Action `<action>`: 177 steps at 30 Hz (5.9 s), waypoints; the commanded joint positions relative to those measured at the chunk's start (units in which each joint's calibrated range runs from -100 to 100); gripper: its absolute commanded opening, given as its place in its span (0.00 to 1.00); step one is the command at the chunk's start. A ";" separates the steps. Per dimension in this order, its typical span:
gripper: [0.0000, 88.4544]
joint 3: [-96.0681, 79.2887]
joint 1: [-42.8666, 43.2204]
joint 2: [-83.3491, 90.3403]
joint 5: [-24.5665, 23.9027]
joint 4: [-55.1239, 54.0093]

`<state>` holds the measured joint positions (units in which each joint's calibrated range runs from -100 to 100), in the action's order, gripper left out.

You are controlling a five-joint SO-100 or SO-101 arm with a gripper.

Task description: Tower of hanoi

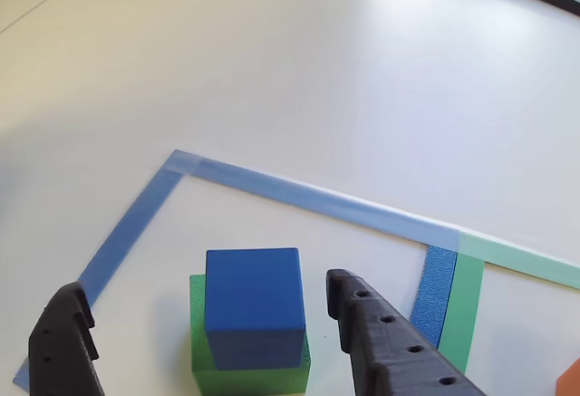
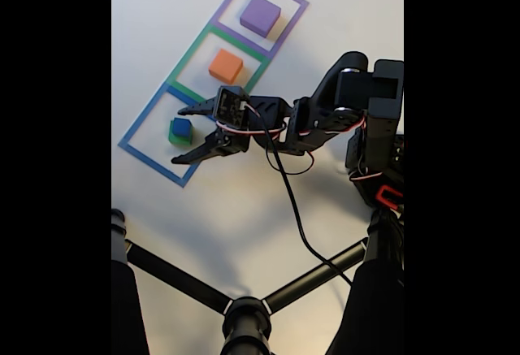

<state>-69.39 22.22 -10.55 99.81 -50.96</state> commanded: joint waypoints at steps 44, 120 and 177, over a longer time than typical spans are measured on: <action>0.02 1.47 2.45 0.13 0.19 -1.45; 0.01 22.18 -53.36 58.71 0.19 87.91; 0.01 0.56 -51.08 5.98 0.19 3.65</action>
<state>-69.56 -29.01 -4.67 100.00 -45.37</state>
